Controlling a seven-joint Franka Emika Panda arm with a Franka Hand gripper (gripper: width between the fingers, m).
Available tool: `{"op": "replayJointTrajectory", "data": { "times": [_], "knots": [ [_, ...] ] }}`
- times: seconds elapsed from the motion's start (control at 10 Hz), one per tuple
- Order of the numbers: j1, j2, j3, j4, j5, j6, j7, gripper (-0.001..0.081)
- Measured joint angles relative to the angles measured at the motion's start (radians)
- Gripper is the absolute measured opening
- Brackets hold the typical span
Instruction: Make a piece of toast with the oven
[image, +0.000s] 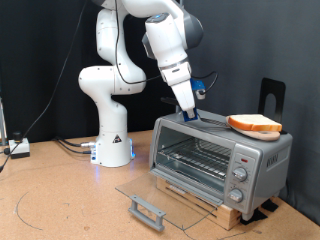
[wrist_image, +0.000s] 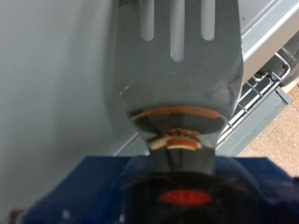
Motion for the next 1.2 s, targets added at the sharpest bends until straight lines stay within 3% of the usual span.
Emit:
{"op": "replayJointTrajectory", "data": {
  "times": [1.2],
  "knots": [
    [0.022,-0.069,0.002,0.003,0.027,-0.031,0.008,0.0429]
  ]
}}
